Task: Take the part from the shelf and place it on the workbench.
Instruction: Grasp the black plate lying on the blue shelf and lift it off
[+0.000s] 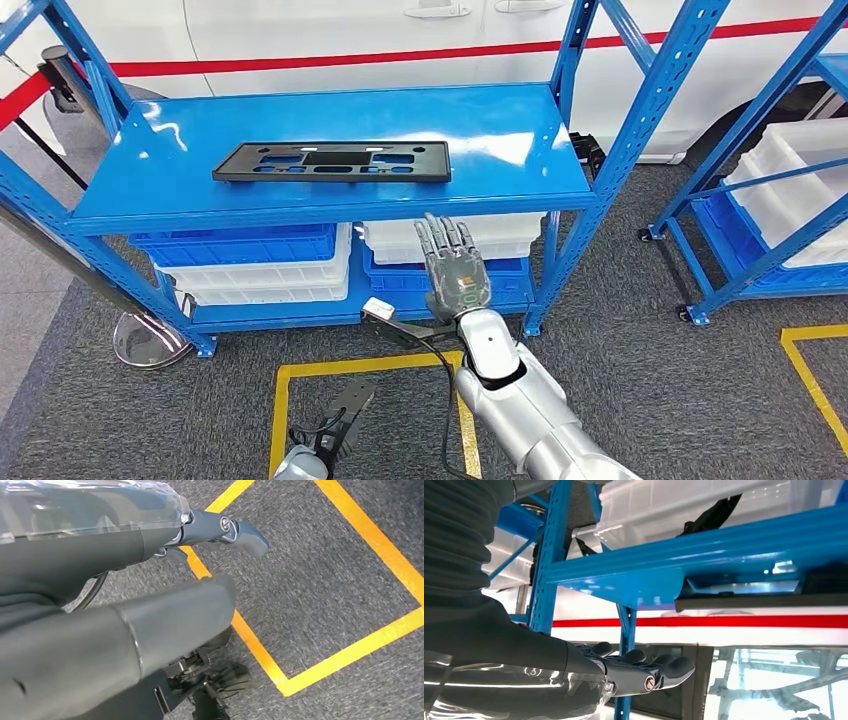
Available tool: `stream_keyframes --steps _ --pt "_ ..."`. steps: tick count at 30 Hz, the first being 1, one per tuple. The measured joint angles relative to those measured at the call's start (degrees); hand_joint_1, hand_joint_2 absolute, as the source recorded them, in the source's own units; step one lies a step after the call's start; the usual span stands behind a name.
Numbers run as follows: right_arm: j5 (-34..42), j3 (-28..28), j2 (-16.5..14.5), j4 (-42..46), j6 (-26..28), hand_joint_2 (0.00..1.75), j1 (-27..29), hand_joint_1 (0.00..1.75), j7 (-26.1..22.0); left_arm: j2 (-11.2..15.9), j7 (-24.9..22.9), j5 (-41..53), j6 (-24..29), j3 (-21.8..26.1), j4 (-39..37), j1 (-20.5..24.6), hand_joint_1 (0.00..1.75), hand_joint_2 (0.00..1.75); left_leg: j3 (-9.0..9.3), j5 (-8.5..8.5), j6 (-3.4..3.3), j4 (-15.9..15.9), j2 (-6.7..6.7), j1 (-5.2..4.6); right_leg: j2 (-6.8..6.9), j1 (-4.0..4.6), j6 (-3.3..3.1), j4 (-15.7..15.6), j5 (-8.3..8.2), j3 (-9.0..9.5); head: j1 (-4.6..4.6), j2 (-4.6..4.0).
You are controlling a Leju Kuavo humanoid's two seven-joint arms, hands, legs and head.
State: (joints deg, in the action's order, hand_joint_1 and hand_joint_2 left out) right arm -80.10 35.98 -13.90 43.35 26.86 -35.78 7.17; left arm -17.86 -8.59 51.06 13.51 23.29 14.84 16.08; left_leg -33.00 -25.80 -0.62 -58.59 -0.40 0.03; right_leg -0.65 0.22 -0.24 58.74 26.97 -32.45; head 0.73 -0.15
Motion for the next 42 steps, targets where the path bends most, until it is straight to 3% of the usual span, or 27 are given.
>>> stream_keyframes --steps 4,8,14,20,21,25,34,36,40,42 --pt "-0.1 0.6 0.0 -1.0 1.1 1.75 0.7 0.0 0.2 0.0 -0.2 -0.8 -0.1 0.5 -0.1 0.0 0.0 1.75 -0.02 0.0 0.0 0.0 0.0 0.0 0.0 0.0 0.0 0.0 0.0 -0.02 -0.01 0.0" --pt "-0.1 0.6 0.0 -1.7 1.3 1.75 0.9 0.0 0.2 0.0 -0.3 -1.2 -0.5 0.8 -0.1 -0.1 0.0 0.0 -0.04 -0.01 -0.01 0.0 0.0 -0.02 0.01 -0.04 0.01 0.0 -0.01 -0.03 0.0 0.0" --pt "-1.3 1.7 -0.8 -1.0 4.1 1.75 1.7 0.0 -0.7 0.0 -0.2 -2.0 -1.8 1.4 -0.1 0.0 0.0 0.0 -0.13 -0.06 -0.09 -0.1 0.0 -0.25 0.01 -0.23 0.09 -0.1 -0.05 -0.05 0.0 0.0" --pt "-2.5 5.8 -2.1 6.2 4.4 1.75 6.2 0.0 -0.7 0.0 -0.1 -3.2 -0.3 2.1 -0.1 -0.1 0.0 0.0 -0.15 -0.05 -0.43 0.0 -0.03 -0.38 0.02 -0.39 0.46 -0.4 -0.19 0.0 -0.02 0.0" --pt "-2.5 6.5 -2.2 7.7 4.4 1.75 7.0 0.0 -0.7 0.0 0.0 -3.4 0.0 2.2 -0.1 -0.2 0.0 0.0 -0.02 0.11 -0.43 0.4 -0.02 -0.3 0.01 -0.31 0.45 -0.7 -0.33 0.12 -0.01 0.0" --pt "-0.5 8.8 -1.9 13.2 4.3 1.75 8.3 0.0 -1.7 -0.1 0.4 -4.0 1.1 2.8 -0.1 -0.4 0.0 0.0 0.25 0.61 -0.23 1.2 -0.04 -0.12 0.02 -0.03 -0.58 -1.3 -0.53 0.42 0.11 0.0" --pt "2.8 11.9 -0.2 20.8 3.6 1.75 11.0 0.0 -3.0 -0.1 0.6 -4.8 1.0 3.6 -0.1 -0.8 0.0 0.0 0.08 0.58 -0.28 1.0 -0.04 -0.2 0.04 -0.09 -0.21 -1.4 -0.73 0.31 0.13 0.0" --pt "3.3 12.1 0.0 21.5 3.4 1.75 11.2 0.0 -3.0 -0.2 0.5 -5.0 0.7 3.8 -0.1 -0.8 0.0 0.0 0.05 0.51 -0.42 0.9 -0.02 -0.32 0.03 -0.21 0.1 -1.5 -0.81 0.32 0.11 0.0" --pt "4.0 12.5 0.2 22.5 2.9 1.75 11.6 0.0 -3.1 -0.4 0.4 -5.4 -0.1 4.1 -0.1 -0.7 0.0 0.0 0.62 0.35 -1.67 2.0 -0.06 -0.14 0.03 -0.41 1.36 -0.6 -1.52 0.17 0.03 0.0" --pt "4.3 12.6 0.3 22.9 2.8 1.75 11.7 0.0 -3.1 -0.6 0.3 -5.5 -0.2 4.1 -0.1 -0.7 0.0 0.0 1.57 0.11 -2.09 2.7 -0.08 0.28 0.07 -0.49 1.59 2.7 0.03 -1.63 0.18 0.0"
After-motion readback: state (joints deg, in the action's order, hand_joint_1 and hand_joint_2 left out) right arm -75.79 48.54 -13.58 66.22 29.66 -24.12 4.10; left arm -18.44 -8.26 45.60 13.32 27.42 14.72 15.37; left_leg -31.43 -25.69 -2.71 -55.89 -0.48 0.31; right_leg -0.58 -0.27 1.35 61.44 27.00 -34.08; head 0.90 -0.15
